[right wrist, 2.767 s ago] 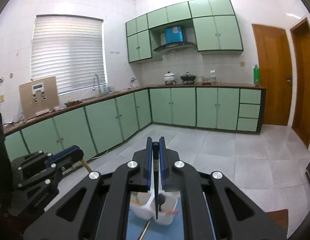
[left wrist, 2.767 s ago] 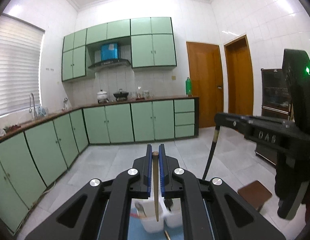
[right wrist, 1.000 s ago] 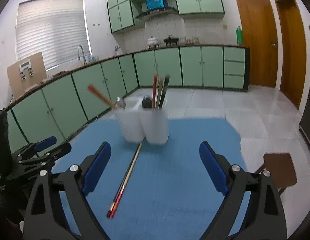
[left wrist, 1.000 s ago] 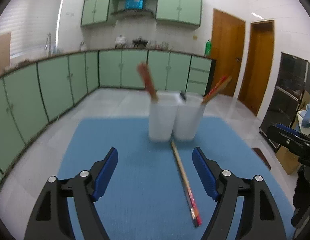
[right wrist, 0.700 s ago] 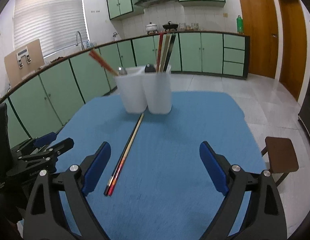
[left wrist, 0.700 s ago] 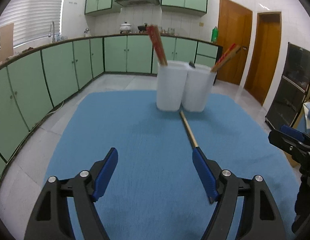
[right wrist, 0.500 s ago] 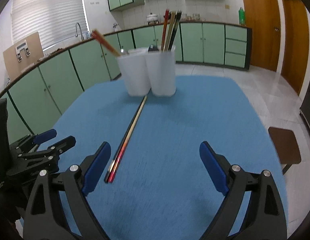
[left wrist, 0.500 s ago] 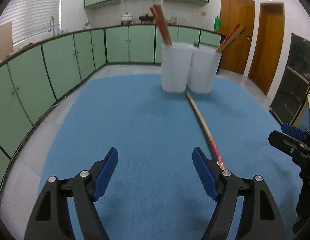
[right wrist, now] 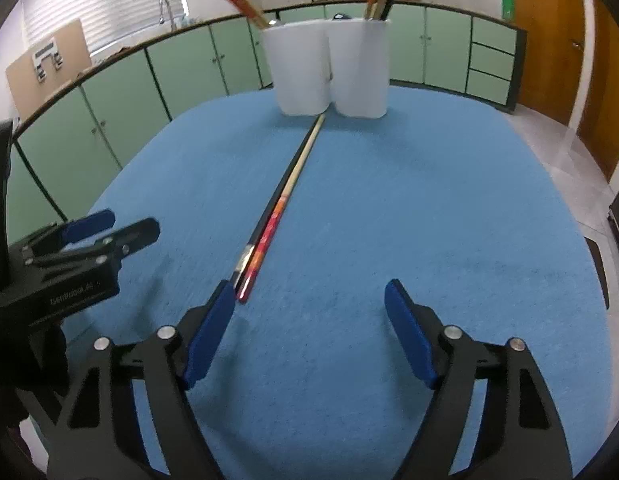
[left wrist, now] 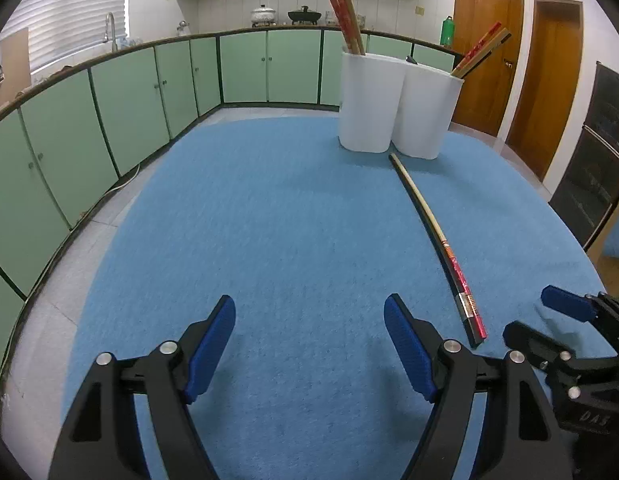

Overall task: Organize utensils
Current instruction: 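Move both open grippers back over the last two chopsticks, then grasp the red-patterned chopstick with the right gripper while the left grasps the black one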

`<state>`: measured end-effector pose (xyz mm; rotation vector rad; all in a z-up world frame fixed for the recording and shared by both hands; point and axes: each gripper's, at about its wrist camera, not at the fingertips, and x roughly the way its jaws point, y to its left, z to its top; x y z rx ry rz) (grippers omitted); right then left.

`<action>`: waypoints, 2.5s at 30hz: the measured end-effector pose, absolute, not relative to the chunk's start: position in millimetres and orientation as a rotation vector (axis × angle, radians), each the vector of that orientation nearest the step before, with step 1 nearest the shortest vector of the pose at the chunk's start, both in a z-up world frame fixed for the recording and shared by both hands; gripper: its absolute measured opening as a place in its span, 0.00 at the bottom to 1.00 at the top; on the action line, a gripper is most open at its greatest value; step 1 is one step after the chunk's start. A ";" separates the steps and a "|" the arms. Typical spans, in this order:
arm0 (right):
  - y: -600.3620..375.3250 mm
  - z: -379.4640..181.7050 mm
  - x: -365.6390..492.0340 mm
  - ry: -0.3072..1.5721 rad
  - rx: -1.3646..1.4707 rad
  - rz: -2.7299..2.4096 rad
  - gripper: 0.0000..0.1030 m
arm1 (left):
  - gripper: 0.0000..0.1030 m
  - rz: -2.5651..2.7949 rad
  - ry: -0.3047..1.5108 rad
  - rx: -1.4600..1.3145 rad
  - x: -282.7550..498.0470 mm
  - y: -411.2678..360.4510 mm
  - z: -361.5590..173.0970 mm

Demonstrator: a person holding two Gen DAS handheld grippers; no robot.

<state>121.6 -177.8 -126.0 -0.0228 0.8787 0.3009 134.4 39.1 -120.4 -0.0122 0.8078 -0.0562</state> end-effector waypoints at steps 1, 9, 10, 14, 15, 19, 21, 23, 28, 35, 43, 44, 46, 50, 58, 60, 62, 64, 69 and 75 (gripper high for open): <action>-176.3 -126.6 121.2 0.884 -0.028 0.304 0.68 | 0.73 -0.056 0.809 -0.012 134.7 39.7 -120.2; -168.7 -129.5 123.4 0.915 -0.052 0.300 0.67 | 0.73 -0.058 0.829 -0.015 138.0 40.4 -123.1; -167.1 -129.3 124.0 0.915 -0.055 0.302 0.67 | 0.73 -0.058 0.830 -0.016 138.2 40.5 -123.1; -159.9 -130.7 126.1 0.918 -0.083 0.296 0.67 | 0.73 -0.059 0.836 -0.021 139.1 41.1 -123.7; -159.9 -130.6 126.1 0.917 -0.085 0.295 0.67 | 0.73 -0.059 0.837 -0.023 139.2 41.4 -123.7; -165.6 -130.9 127.3 0.918 -0.078 0.283 0.65 | 0.73 -0.061 0.841 -0.029 140.5 42.5 -124.4; -171.0 -131.3 127.8 0.920 -0.084 0.257 0.65 | 0.73 -0.060 0.842 -0.031 140.5 43.0 -124.5; -177.4 -131.3 127.6 0.921 -0.085 0.222 0.64 | 0.73 -0.060 0.840 -0.033 140.2 43.4 -124.4; -186.6 -130.0 125.6 0.918 -0.027 0.245 0.63 | 0.73 -0.056 0.842 -0.031 140.8 42.9 -125.5; -168.1 -131.9 122.6 0.920 -0.100 0.259 0.63 | 0.73 -0.055 0.842 -0.034 140.0 44.3 -125.9; -151.9 -130.7 125.5 0.921 -0.139 0.274 0.64 | 0.73 -0.056 0.852 -0.030 141.5 43.4 -127.0; -151.8 -130.6 126.2 0.922 -0.138 0.275 0.64 | 0.73 -0.055 0.853 -0.032 141.5 43.7 -127.0; -153.5 -130.3 127.0 0.923 -0.129 0.274 0.63 | 0.73 -0.054 0.854 -0.037 141.4 44.6 -127.2; -164.5 -129.3 126.5 0.923 -0.108 0.235 0.60 | 0.73 -0.052 0.855 -0.045 141.2 45.7 -127.6; -161.2 -128.9 122.7 0.916 -0.065 0.258 0.52 | 0.73 -0.049 0.860 -0.034 142.7 44.3 -127.9; -156.5 -130.0 124.5 0.914 -0.070 0.266 0.38 | 0.73 -0.047 0.859 -0.032 142.0 44.5 -127.7; -154.5 -130.8 126.3 0.913 -0.078 0.265 0.31 | 0.73 -0.045 0.860 -0.029 142.2 44.0 -127.9; -154.9 -130.9 127.2 0.914 -0.066 0.282 0.11 | 0.73 -0.044 0.857 -0.024 141.6 43.2 -127.4; -162.8 -130.7 126.4 0.918 -0.029 0.299 0.05 | 0.73 -0.049 0.846 -0.007 138.6 38.2 -125.1; -188.0 -129.3 119.9 0.914 -0.017 0.243 0.05 | 0.73 -0.092 0.837 -0.029 132.5 26.8 -121.4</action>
